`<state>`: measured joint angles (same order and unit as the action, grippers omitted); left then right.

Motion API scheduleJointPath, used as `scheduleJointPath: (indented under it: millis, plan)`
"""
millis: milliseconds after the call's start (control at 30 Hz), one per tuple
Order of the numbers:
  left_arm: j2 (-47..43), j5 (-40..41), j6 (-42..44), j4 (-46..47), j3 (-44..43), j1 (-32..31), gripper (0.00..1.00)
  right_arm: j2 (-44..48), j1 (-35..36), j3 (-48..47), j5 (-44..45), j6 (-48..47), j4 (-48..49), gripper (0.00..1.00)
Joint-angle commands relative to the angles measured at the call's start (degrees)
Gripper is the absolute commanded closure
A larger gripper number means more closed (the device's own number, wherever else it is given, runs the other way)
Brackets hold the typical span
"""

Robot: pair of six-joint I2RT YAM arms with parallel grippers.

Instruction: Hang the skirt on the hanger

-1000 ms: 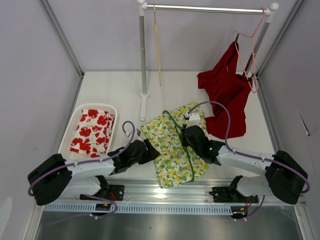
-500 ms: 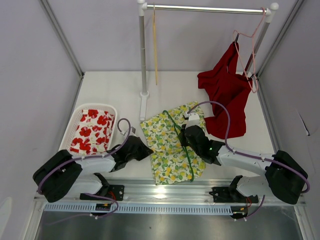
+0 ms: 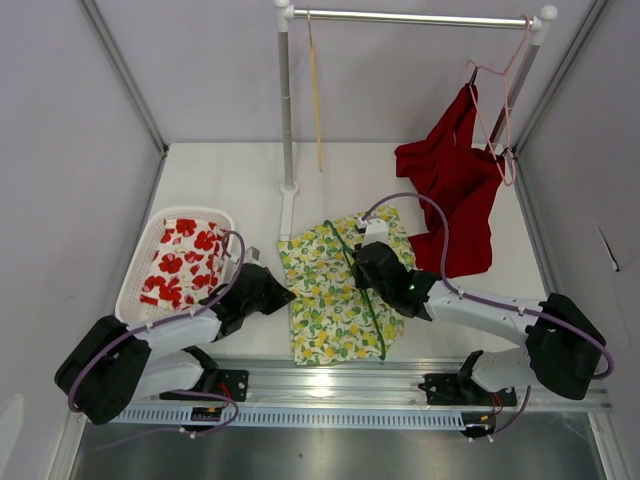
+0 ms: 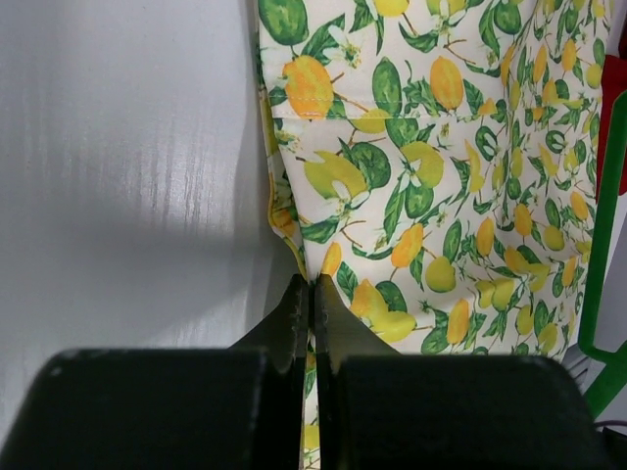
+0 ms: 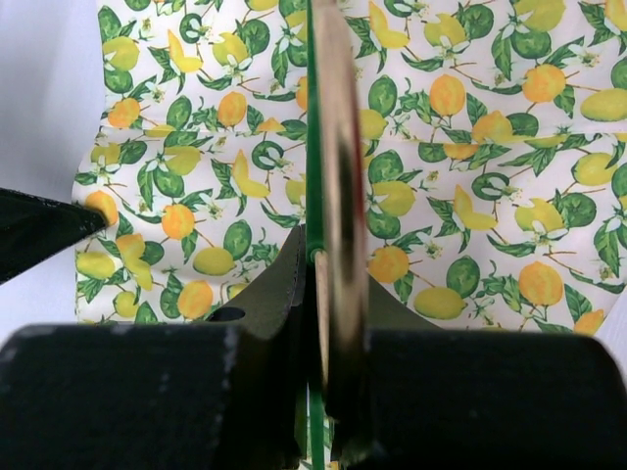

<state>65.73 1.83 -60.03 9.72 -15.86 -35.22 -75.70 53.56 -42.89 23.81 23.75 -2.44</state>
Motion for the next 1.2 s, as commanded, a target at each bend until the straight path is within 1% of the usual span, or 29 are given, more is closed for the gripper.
scheduleJointPath:
  millis: [0,67,100,167,300,400,567,633,867,1067,1167]
  plan:
    - [-2.3,-1.4,1.3,-0.2,-1.1,0.7,1.0,-2.2,1.0,-4.9,2.4,2.6,-6.1,1.0]
    - [-3.4,-1.3,1.3,-1.0,-0.7,0.6,0.99,-3.5,1.0,-7.1,2.0,3.1,-7.1,1.0]
    - [-3.9,-1.4,1.5,-1.1,-0.7,0.6,0.96,-3.7,1.2,-7.9,2.2,4.0,-7.8,1.0]
    - [-4.7,-1.4,1.9,-1.5,-0.6,0.7,0.96,-4.5,1.6,-10.3,3.3,5.0,-8.9,1.0]
    - [-5.5,-1.4,2.6,-2.2,-1.5,0.6,1.0,-7.5,1.7,-11.1,3.4,6.5,-8.8,1.0]
    - [-7.4,-1.3,3.2,-4.4,-2.8,0.6,1.0,-9.5,1.8,-14.2,4.0,6.9,-10.6,1.0]
    - [-11.3,-1.1,4.4,-8.5,-4.9,0.7,1.0,-7.4,2.1,-19.2,5.1,4.0,-14.8,1.0]
    - [-13.6,-1.0,4.6,-9.3,-5.5,0.6,1.0,-6.2,2.2,-21.7,5.0,3.9,-17.5,1.0]
    - [-20.3,-0.4,4.7,-17.1,-9.3,0.6,1.0,-1.7,3.1,-25.7,4.8,4.2,-23.0,1.0]
    - [-24.1,1.0,4.8,-21.2,-10.4,0.7,1.0,-1.6,5.0,-30.0,6.2,3.4,-26.9,1.0]
    - [-25.2,1.3,4.4,-22.3,-10.0,0.6,1.0,-2.6,5.2,-33.8,6.5,2.3,-29.1,1.0]
